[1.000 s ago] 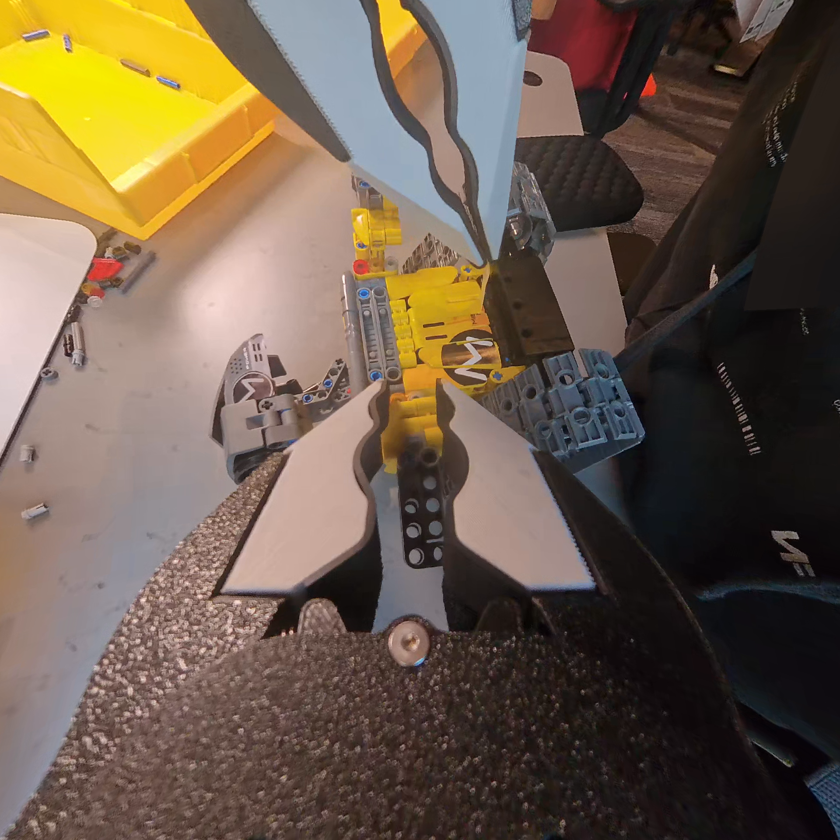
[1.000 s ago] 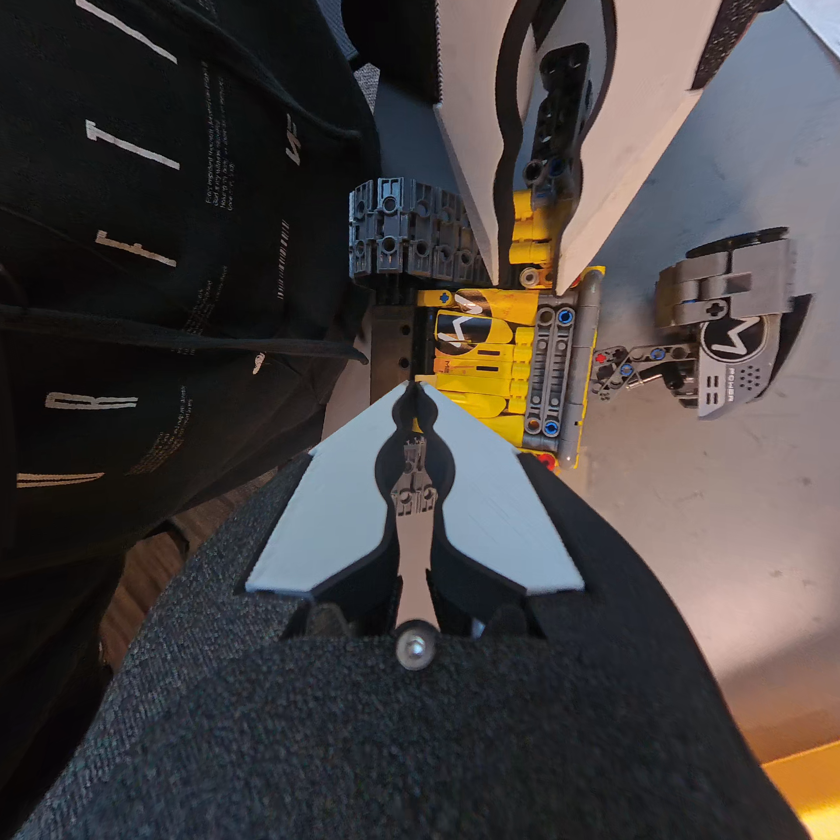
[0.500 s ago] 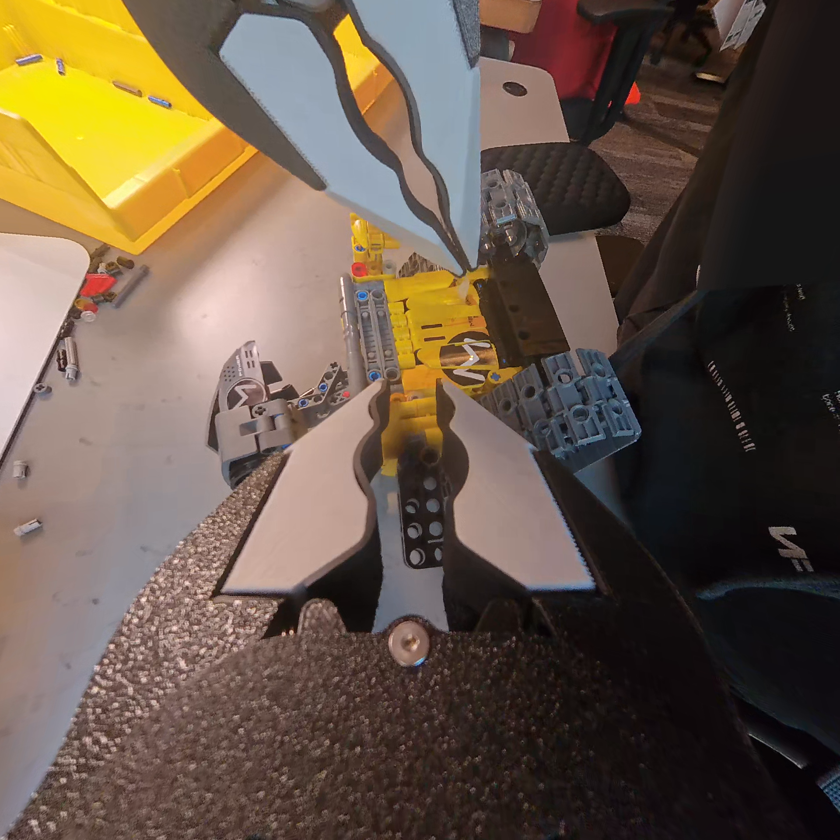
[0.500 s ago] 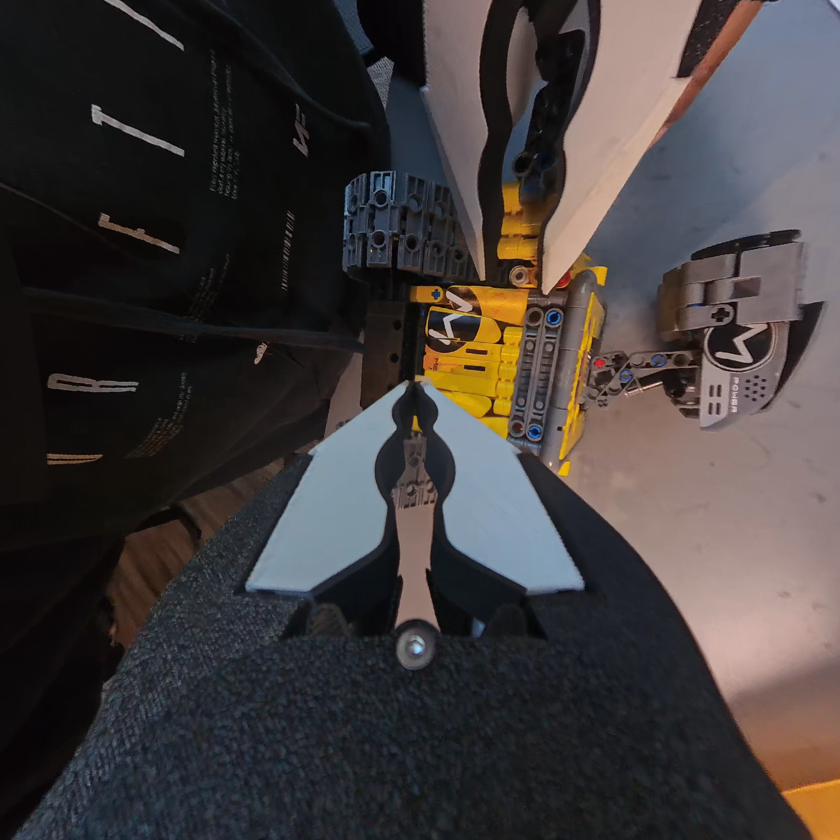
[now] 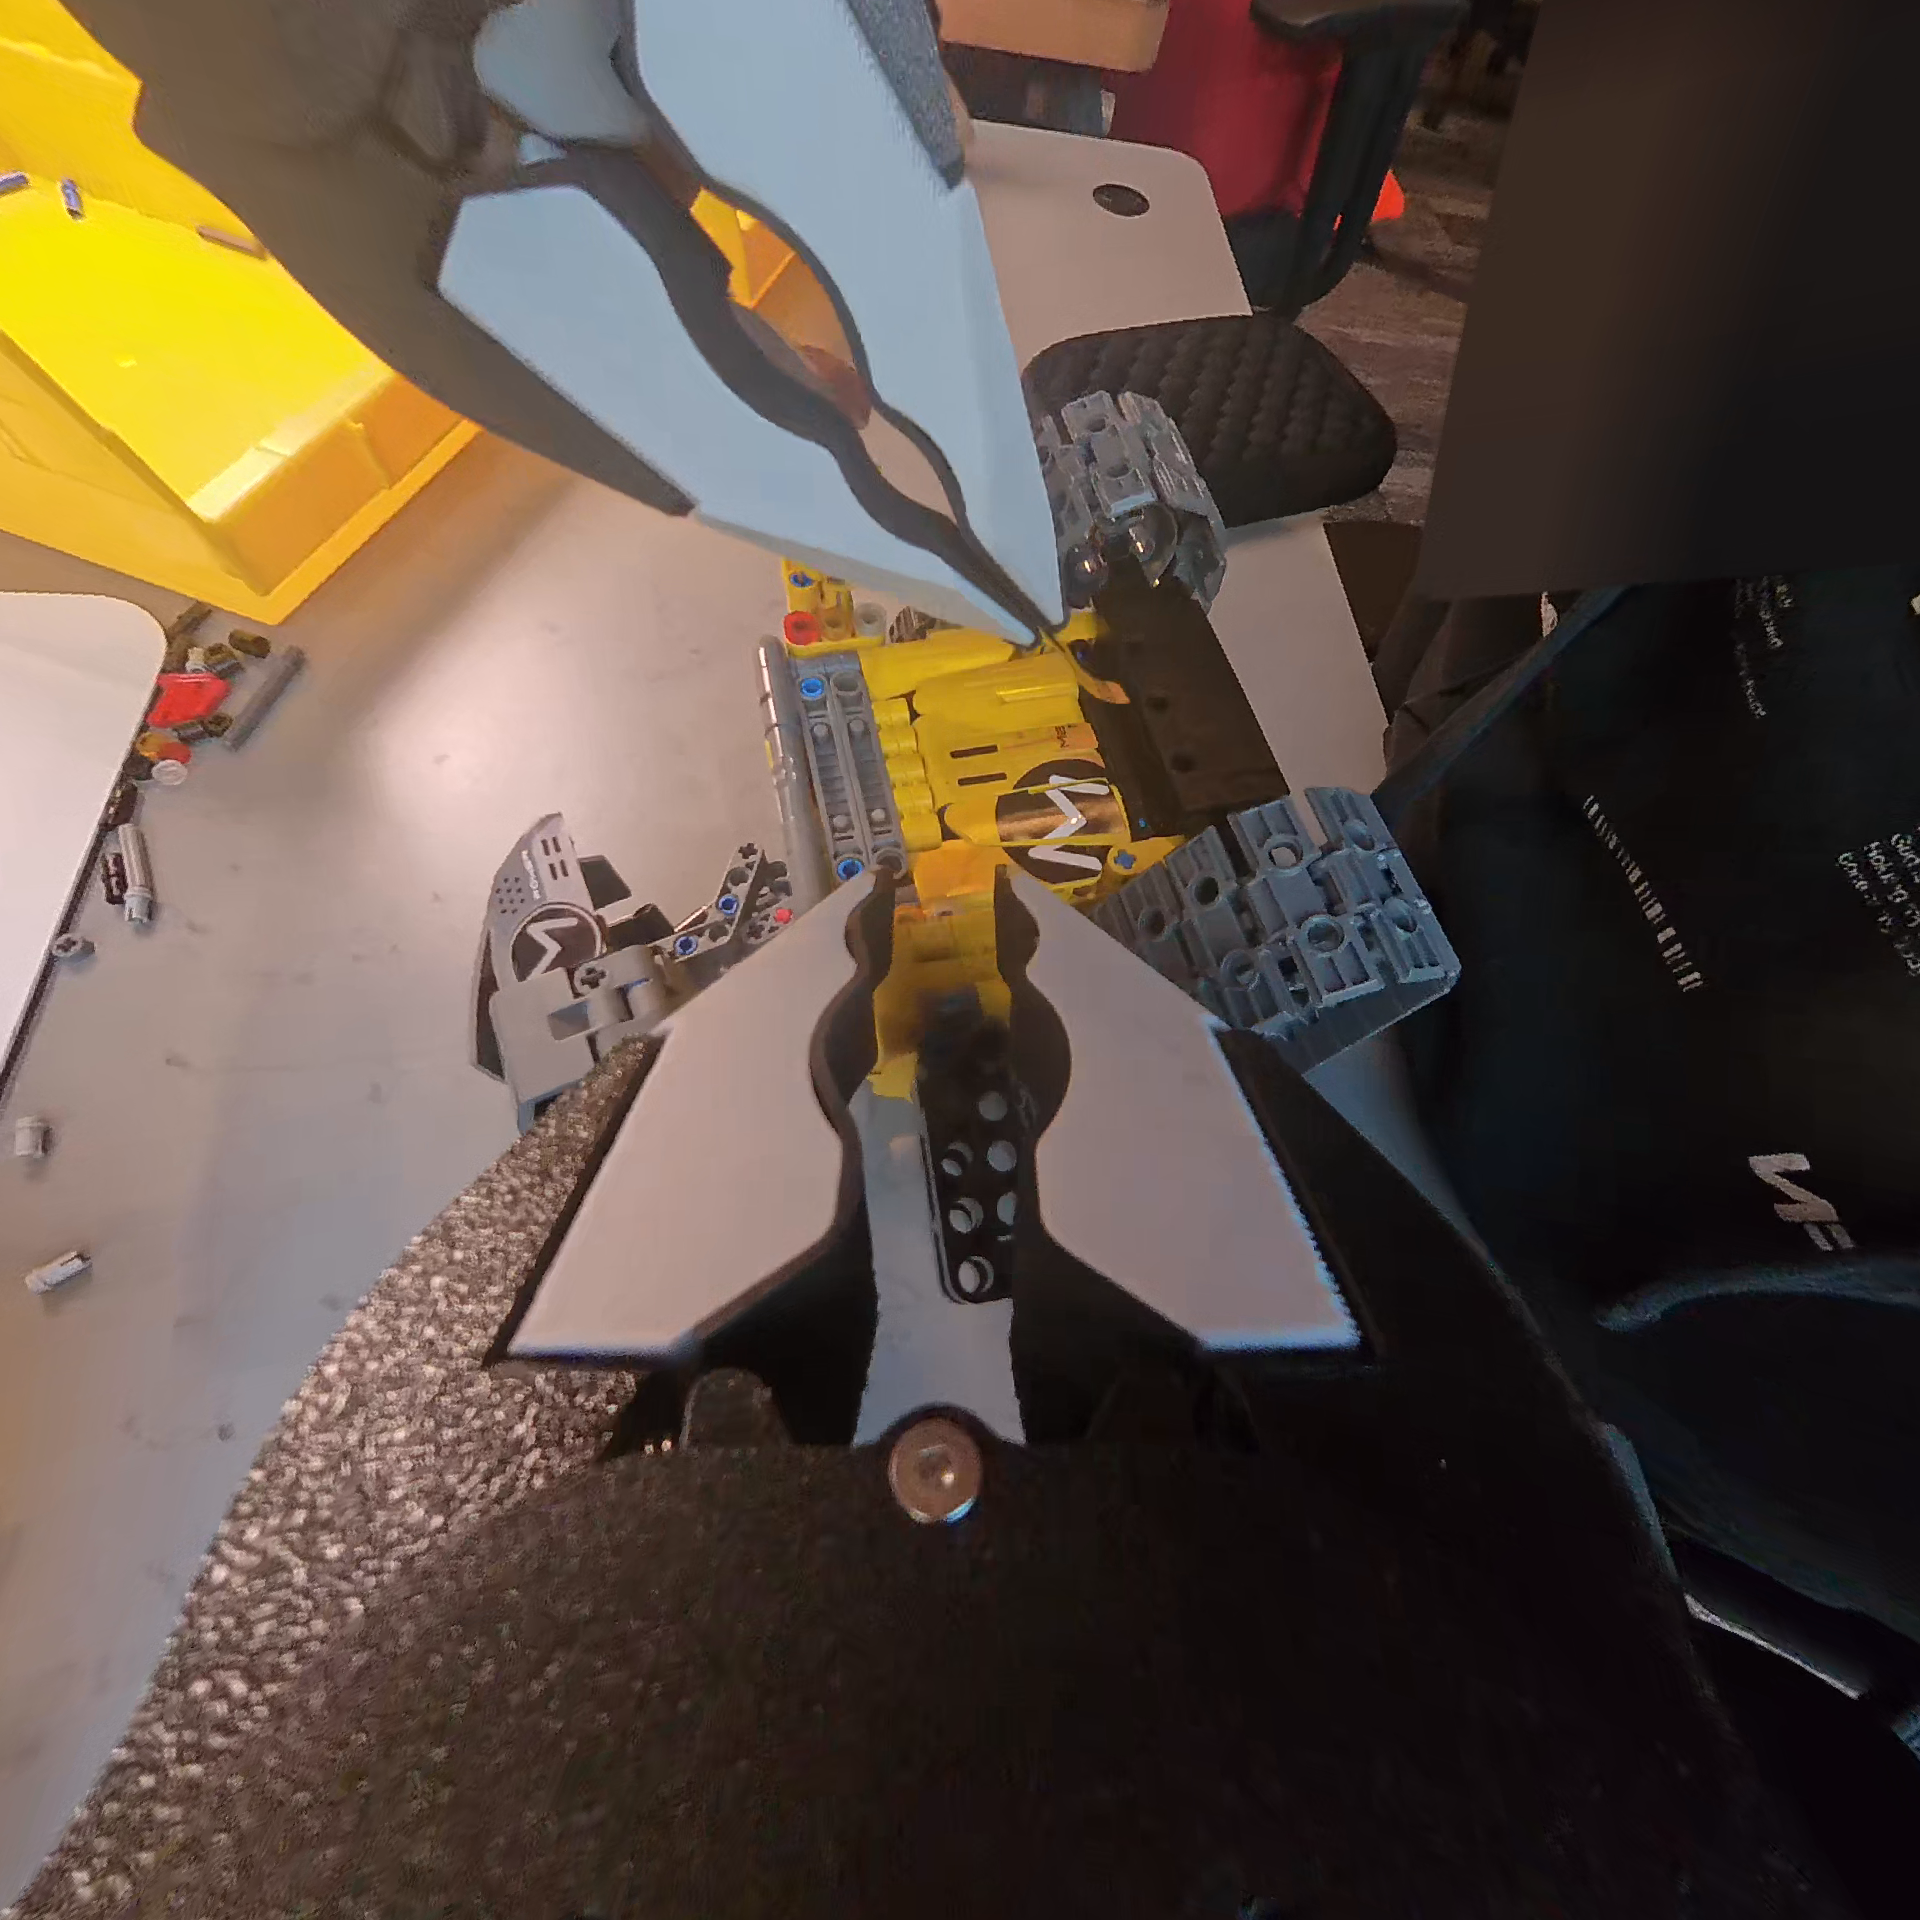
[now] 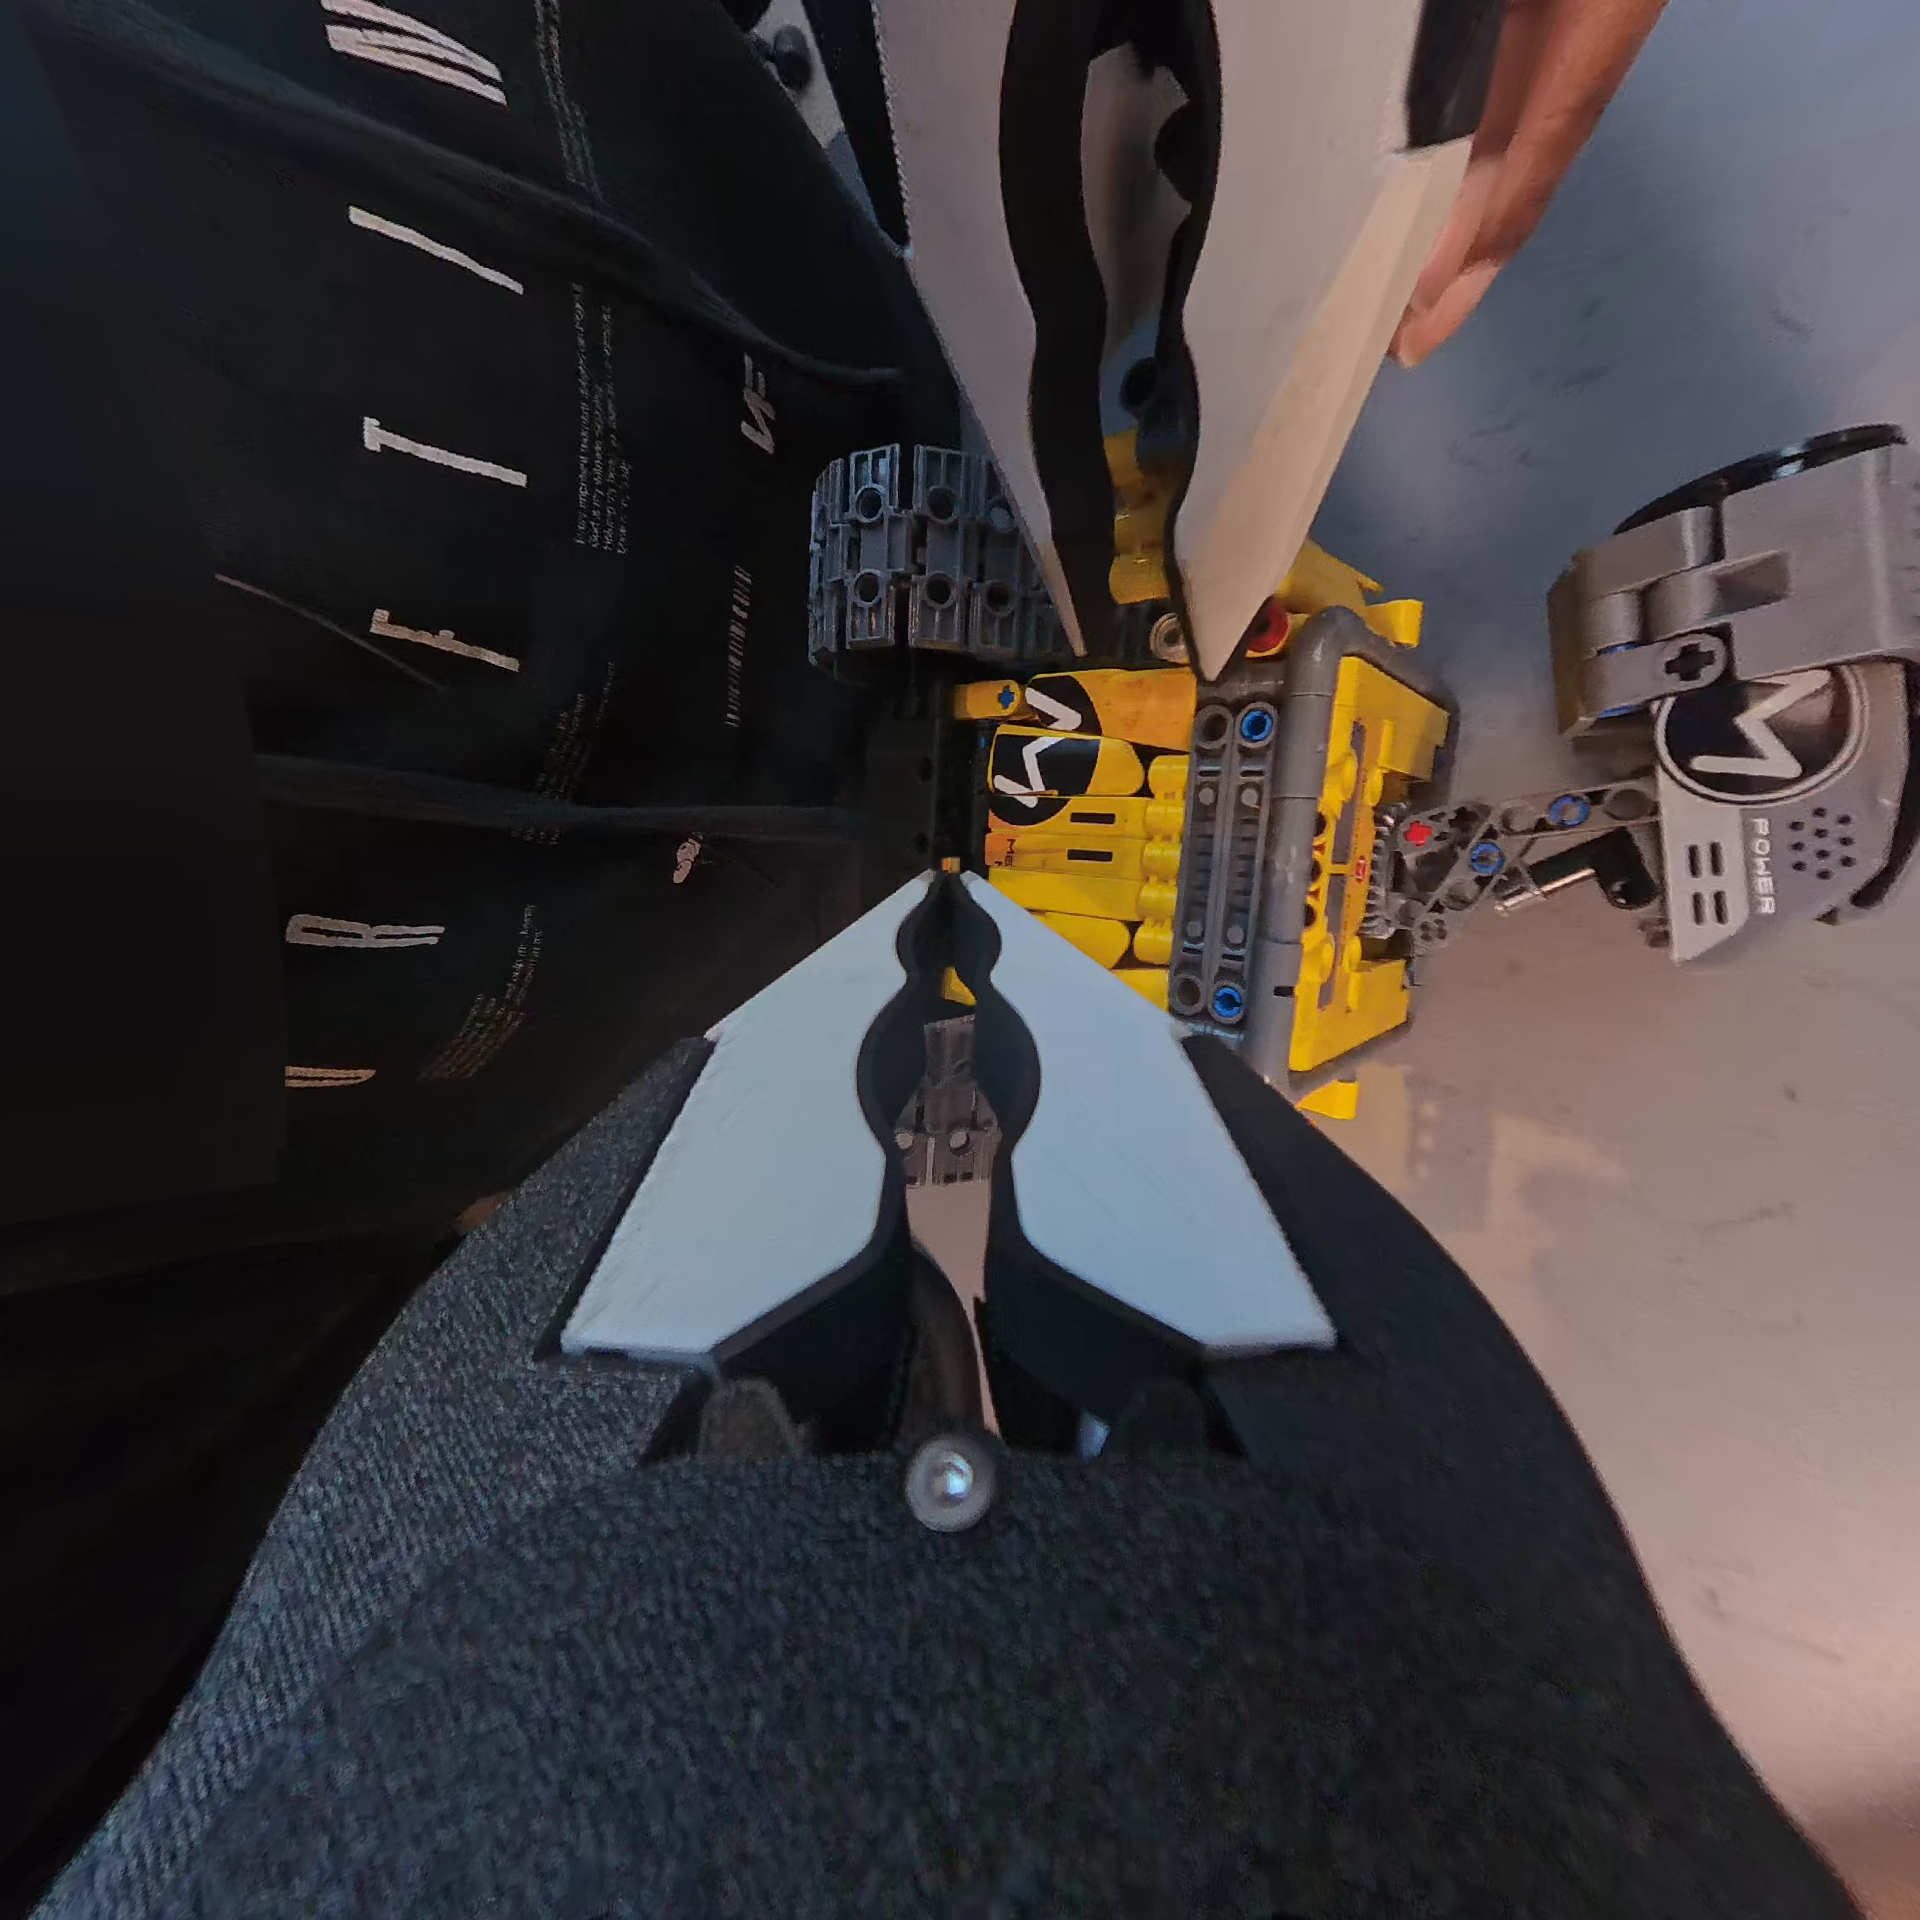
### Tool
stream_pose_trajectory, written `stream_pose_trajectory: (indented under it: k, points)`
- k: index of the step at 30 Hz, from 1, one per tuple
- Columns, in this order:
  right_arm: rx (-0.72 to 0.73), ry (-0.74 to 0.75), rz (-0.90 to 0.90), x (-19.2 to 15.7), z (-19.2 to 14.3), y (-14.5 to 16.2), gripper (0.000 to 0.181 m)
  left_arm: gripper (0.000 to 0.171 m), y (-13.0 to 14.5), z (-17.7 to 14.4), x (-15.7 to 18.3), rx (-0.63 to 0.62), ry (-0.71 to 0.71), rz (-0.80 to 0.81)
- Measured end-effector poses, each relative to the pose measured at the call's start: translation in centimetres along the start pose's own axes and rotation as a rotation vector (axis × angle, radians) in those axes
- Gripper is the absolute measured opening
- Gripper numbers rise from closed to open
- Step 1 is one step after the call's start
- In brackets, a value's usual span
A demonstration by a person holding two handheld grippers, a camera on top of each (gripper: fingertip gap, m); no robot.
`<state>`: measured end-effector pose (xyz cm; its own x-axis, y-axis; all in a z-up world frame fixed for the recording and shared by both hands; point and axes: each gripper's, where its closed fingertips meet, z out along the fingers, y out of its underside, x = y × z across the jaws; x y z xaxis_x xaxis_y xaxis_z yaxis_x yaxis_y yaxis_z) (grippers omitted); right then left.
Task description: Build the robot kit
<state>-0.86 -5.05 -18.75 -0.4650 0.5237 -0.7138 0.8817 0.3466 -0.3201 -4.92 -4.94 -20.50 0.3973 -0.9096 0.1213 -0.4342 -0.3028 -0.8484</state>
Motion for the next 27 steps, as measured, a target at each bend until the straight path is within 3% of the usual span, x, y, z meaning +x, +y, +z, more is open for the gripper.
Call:
stream_pose_trajectory:
  k: [7, 9, 27]
  points:
    - [0.010, -0.012, 0.041, 0.42, 0.16, 0.13, 0.000, 0.017, -0.11, 0.08, -0.02, -0.003, 0.040, 0.039]
    - [0.021, -0.017, 0.055, 0.51, 0.04, 0.04, 0.000, 0.007, -0.26, 0.10, 0.00, 0.010, 0.049, 0.048]
    - [0.014, -0.015, 0.084, 0.91, -0.21, 0.20, 0.000, 0.007, -0.24, 0.19, 0.03, 0.017, 0.049, 0.056]
